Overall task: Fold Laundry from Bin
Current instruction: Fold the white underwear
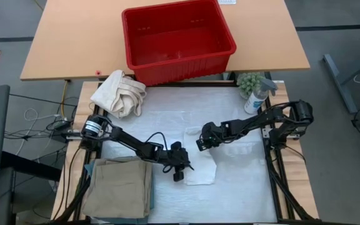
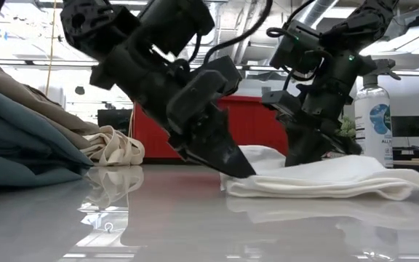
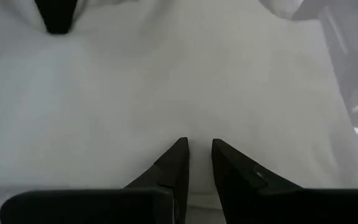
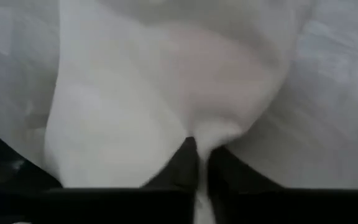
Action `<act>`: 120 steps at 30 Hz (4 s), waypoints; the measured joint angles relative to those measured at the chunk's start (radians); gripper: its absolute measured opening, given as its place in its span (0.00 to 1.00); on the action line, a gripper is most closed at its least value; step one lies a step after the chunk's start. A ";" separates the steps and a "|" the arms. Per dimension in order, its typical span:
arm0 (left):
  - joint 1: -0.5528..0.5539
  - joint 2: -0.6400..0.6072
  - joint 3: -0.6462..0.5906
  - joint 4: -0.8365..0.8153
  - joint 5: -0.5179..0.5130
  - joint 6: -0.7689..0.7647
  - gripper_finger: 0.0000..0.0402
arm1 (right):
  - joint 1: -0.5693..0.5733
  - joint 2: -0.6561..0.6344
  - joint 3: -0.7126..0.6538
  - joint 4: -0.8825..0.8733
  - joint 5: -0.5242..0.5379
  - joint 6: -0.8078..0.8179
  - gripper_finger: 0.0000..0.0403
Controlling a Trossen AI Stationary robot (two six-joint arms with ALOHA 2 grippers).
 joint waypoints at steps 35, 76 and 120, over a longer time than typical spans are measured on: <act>0.097 0.052 0.000 -0.004 0.068 -0.052 0.16 | 0.083 -0.106 -0.004 -0.065 0.226 -0.400 0.06; 0.253 -0.047 -0.006 -0.039 0.425 -0.152 0.16 | 0.274 -0.175 -0.002 -0.207 0.575 -0.439 0.06; 0.129 -0.095 0.002 -0.396 -0.007 -0.195 0.00 | 0.261 -0.174 -0.002 -0.193 0.548 -0.179 0.06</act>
